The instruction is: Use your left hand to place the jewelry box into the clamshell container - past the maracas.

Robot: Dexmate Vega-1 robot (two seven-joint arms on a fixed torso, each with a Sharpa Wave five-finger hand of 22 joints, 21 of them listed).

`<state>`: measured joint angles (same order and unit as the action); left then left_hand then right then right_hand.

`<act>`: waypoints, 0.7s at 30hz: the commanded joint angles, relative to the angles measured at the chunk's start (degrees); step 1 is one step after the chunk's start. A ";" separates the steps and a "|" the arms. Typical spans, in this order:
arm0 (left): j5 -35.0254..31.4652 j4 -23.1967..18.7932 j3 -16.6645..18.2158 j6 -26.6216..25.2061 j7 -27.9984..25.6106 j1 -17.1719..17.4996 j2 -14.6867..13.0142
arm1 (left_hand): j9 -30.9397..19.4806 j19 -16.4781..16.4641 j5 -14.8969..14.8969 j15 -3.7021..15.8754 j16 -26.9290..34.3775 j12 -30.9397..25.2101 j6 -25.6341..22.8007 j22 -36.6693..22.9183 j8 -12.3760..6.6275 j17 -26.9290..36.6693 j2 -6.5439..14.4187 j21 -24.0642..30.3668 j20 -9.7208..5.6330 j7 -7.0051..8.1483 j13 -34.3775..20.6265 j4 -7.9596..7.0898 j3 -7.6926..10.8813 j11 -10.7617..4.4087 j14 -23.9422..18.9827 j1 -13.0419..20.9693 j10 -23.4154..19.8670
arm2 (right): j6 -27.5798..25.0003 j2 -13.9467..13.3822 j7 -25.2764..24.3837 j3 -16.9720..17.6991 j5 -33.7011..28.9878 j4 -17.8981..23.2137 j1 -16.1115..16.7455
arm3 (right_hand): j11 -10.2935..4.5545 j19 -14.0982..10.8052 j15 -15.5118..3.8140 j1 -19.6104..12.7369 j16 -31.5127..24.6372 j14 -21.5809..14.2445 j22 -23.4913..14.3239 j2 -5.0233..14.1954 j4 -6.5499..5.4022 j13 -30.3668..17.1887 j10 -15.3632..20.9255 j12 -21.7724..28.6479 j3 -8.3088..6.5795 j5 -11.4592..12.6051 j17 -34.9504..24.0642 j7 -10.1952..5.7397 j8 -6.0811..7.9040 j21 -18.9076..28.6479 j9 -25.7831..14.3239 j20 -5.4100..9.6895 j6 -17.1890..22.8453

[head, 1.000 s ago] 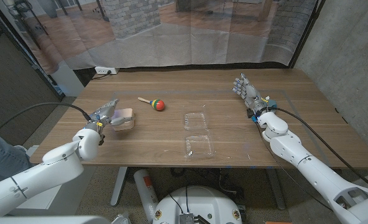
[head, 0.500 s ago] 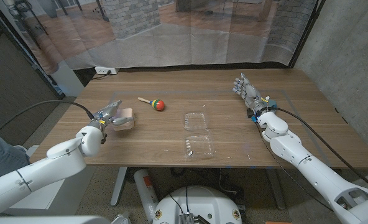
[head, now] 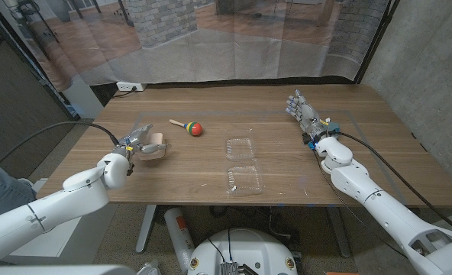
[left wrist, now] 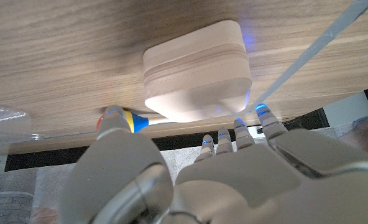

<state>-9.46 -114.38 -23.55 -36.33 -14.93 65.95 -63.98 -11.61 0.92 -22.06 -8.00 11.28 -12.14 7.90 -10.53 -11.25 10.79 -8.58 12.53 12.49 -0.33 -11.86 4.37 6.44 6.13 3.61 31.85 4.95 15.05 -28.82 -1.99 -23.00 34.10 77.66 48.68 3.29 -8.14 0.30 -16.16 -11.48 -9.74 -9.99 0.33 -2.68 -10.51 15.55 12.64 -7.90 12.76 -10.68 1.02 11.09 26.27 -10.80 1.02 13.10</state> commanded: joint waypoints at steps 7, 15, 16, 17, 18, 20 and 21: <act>1.44 1.83 -2.91 -0.77 -0.27 -2.70 1.97 | -0.05 -1.03 -0.37 0.06 0.43 -0.33 0.02 -0.26 -0.40 0.10 0.33 0.43 -0.10 -0.09 -0.32 0.34 -0.23 -0.13 -0.84 1.07 -0.11 | 0.47 0.88 1.00 -0.31 0.18 -2.38 -1.41 | -0.03 -0.49 0.10 -0.35 0.22 -0.41 -0.25 0.23 0.35 -0.24 0.14 -0.16 -0.24 0.05 -0.12 -0.58 0.20 -0.34 -0.08 -0.02 0.25; 1.25 2.44 -3.89 -0.96 -1.18 -3.57 2.91 | -0.07 -2.80 -0.56 0.39 0.75 -0.51 0.16 -0.38 -0.49 0.12 1.15 0.93 -0.19 0.19 -0.38 0.73 0.01 -0.59 -1.89 2.24 -0.34 | 1.00 1.37 1.36 -0.43 0.16 -3.33 -1.97 | -0.06 -0.59 0.12 -0.33 0.22 -0.46 -0.26 0.23 0.39 -0.24 0.16 -0.16 -0.20 0.05 -0.12 -0.65 0.19 -0.48 -0.08 -0.11 0.23; 1.11 2.54 -3.99 -0.84 -1.54 -3.61 3.04 | -0.10 -4.16 -0.72 0.84 0.87 -0.57 0.23 -0.48 -0.55 0.16 1.68 1.37 -0.22 0.20 -0.42 0.98 0.25 -0.82 -2.31 3.01 -0.34 | 1.00 1.40 1.45 -0.43 0.24 -3.37 -1.99 | -0.06 -0.61 0.12 -0.33 0.23 -0.44 -0.26 0.23 0.39 -0.24 0.18 -0.15 -0.19 0.05 -0.13 -0.65 0.19 -0.49 -0.08 -0.08 0.23; 0.99 2.50 -4.05 -1.25 -1.91 -3.65 3.30 | -0.13 -6.25 -0.94 1.37 1.16 -0.68 0.27 -0.59 -0.66 0.27 2.50 2.01 -0.22 0.44 -0.52 1.39 0.65 -1.15 -3.31 4.30 -0.37 | 1.00 1.41 1.50 -0.44 0.25 -3.39 -2.01 | -0.13 -0.62 0.15 -0.32 0.23 -0.45 -0.26 0.22 0.40 -0.24 0.13 -0.18 -0.18 0.05 -0.13 -0.64 0.20 -0.52 -0.08 -0.12 0.24; 1.05 2.51 -4.05 -1.14 -2.00 -3.64 3.30 | -0.18 -9.08 -1.10 1.87 1.56 -0.80 0.22 -0.75 -0.79 0.42 3.33 2.92 -0.24 0.54 -0.64 1.85 1.09 -1.47 -4.64 5.76 -0.40 | 0.98 1.41 1.41 -0.47 0.17 -3.40 -2.04 | -0.15 -0.64 0.13 -0.32 0.23 -0.44 -0.26 0.22 0.41 -0.24 0.12 -0.18 -0.17 0.05 -0.13 -0.65 0.20 -0.54 -0.09 -0.09 0.24; 1.18 2.45 -3.94 -1.40 -2.47 -3.56 3.55 | -0.28 -13.42 -1.15 2.77 2.05 -1.03 0.26 -0.96 -0.93 0.77 4.62 4.34 -0.26 0.88 -0.85 2.58 1.88 -2.22 -6.34 8.17 -0.56 | 0.98 1.46 1.53 -0.48 0.24 -3.52 -2.12 | -0.18 -0.68 0.07 -0.31 0.23 -0.45 -0.26 0.22 0.41 -0.24 0.11 -0.18 -0.16 0.05 -0.13 -0.65 0.19 -0.57 -0.09 -0.11 0.24; 1.24 2.43 -3.85 -1.38 -2.78 -3.43 3.61 | -0.33 -15.41 -1.04 3.08 2.37 -1.24 0.04 -1.05 -1.07 0.97 5.28 5.01 -0.27 1.19 -0.96 2.89 2.32 -2.62 -7.27 9.32 -0.89 | 0.96 1.48 1.60 -0.50 0.26 -3.57 -2.18 | -0.15 -0.70 0.04 -0.31 0.25 -0.42 -0.26 0.22 0.42 -0.24 0.12 -0.18 -0.15 0.05 -0.13 -0.65 0.19 -0.59 -0.09 -0.11 0.24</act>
<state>-8.35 -112.38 -26.71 -37.10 -15.92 63.02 -61.62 -11.60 -9.73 -22.91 -5.58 12.85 -12.67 8.16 -11.23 -11.84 11.22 -4.81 15.85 12.10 0.04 -12.41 6.28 7.90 4.45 -1.48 38.34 4.31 15.76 -27.75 -0.87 -23.35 34.18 74.98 47.09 3.29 -8.14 0.30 -16.16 -11.48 -9.73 -9.99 0.33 -2.69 -10.51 15.55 12.64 -7.90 12.75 -10.68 0.50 11.09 25.82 -10.79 1.02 13.20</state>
